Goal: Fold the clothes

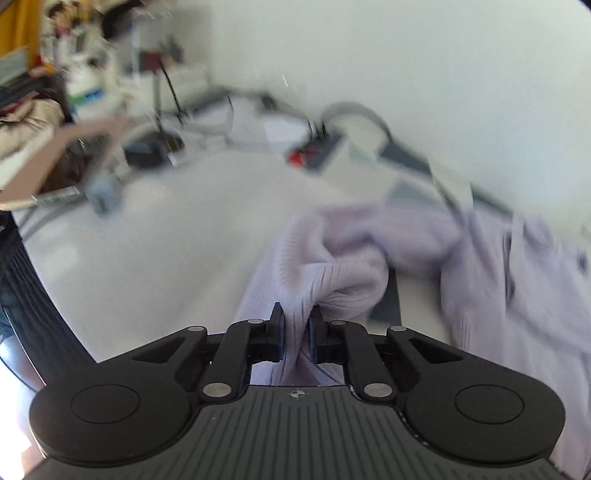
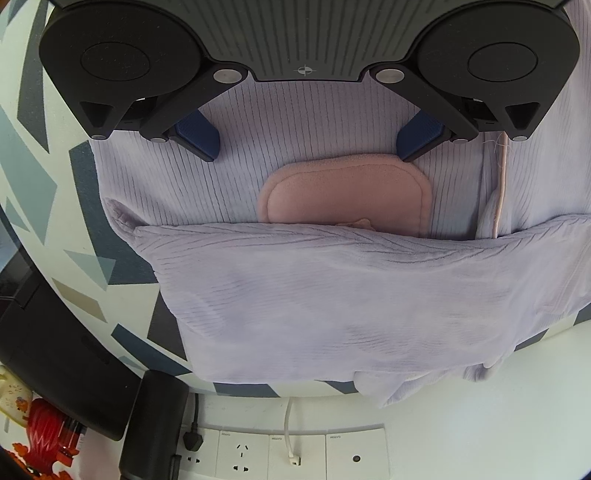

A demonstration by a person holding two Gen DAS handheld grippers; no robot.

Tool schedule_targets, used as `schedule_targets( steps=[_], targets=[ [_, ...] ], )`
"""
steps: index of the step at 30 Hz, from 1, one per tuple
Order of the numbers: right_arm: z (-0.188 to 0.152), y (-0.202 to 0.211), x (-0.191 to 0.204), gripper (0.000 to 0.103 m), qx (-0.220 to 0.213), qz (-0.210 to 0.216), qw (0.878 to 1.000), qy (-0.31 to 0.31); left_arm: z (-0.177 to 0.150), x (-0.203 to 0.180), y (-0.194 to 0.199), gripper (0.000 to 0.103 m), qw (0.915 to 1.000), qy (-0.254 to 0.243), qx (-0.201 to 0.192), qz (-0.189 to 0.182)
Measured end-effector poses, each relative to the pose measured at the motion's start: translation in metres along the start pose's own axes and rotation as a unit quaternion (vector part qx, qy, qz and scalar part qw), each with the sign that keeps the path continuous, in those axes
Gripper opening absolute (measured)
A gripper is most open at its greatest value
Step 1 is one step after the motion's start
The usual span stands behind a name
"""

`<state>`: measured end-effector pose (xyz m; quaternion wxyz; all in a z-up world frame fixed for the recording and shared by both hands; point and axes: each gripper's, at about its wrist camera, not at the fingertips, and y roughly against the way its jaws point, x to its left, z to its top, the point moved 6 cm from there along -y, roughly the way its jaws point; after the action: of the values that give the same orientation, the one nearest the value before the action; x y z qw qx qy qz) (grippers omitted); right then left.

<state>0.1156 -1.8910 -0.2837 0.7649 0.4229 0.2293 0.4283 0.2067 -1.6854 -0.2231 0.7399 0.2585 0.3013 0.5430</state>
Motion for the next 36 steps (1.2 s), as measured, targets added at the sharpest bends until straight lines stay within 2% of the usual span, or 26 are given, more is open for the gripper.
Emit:
schedule_targets(
  steps=[4,6,8,9,13,15,18,20,23,26,29,30,32,33,34,36],
  targets=[
    [0.002,-0.001,0.0,0.102,0.01,0.002,1.0,0.001,0.024,0.007,-0.005,0.012,0.9996,-0.001,-0.021,0.018],
    [0.003,-0.001,0.0,0.102,0.014,0.003,1.0,0.002,0.032,0.009,-0.011,0.012,0.9995,0.025,-0.016,0.014],
    [0.005,-0.001,-0.001,0.102,0.022,0.007,1.0,0.007,0.045,-0.002,-0.008,0.012,0.9991,0.026,-0.034,0.0],
    [0.007,-0.001,-0.002,0.102,0.026,0.009,1.0,0.011,0.053,-0.015,-0.003,0.012,0.9985,0.011,-0.051,-0.015],
    [0.022,0.02,-0.015,0.102,-0.027,-0.035,0.998,0.036,0.083,-0.078,0.013,0.012,0.9905,-0.04,-0.09,-0.096],
    [0.03,0.031,-0.022,0.102,-0.052,-0.054,0.996,0.046,0.09,-0.117,0.017,0.012,0.9837,-0.054,-0.092,-0.144],
    [0.042,0.042,-0.042,0.102,-0.067,-0.043,0.997,0.01,0.097,-0.177,0.02,0.012,0.9702,-0.077,-0.095,-0.209],
    [0.046,0.042,-0.057,0.102,-0.068,-0.04,0.997,-0.014,0.092,-0.215,0.018,0.012,0.9634,-0.094,-0.092,-0.234],
    [0.044,0.036,-0.075,0.102,-0.065,-0.058,0.996,-0.025,0.067,-0.279,0.009,0.012,0.9485,-0.127,-0.068,-0.282],
    [0.041,0.03,-0.093,0.102,-0.062,-0.076,0.995,-0.036,0.028,-0.334,-0.006,0.013,0.9344,-0.166,-0.019,-0.315],
    [0.032,0.024,-0.102,0.102,-0.052,-0.078,0.995,-0.044,-0.018,-0.373,-0.028,0.015,0.9209,-0.212,0.033,-0.325],
    [0.029,0.023,-0.104,0.102,-0.049,-0.08,0.995,-0.044,-0.03,-0.381,-0.035,0.019,0.9166,-0.228,0.047,-0.325],
    [0.025,0.02,-0.106,0.102,-0.046,-0.081,0.995,-0.044,-0.045,-0.386,-0.04,0.032,0.9108,-0.26,0.048,-0.317],
    [0.024,0.021,-0.105,0.102,-0.046,-0.078,0.995,-0.044,-0.053,-0.389,-0.043,0.045,0.9076,-0.275,0.048,-0.313],
    [0.024,0.022,-0.105,0.102,-0.048,-0.075,0.995,-0.042,-0.06,-0.391,-0.046,0.062,0.9041,-0.291,0.049,-0.309],
    [0.023,0.024,-0.103,0.102,-0.053,-0.071,0.995,-0.038,-0.057,-0.384,-0.038,0.081,0.9018,-0.305,0.026,-0.305]
  ],
)
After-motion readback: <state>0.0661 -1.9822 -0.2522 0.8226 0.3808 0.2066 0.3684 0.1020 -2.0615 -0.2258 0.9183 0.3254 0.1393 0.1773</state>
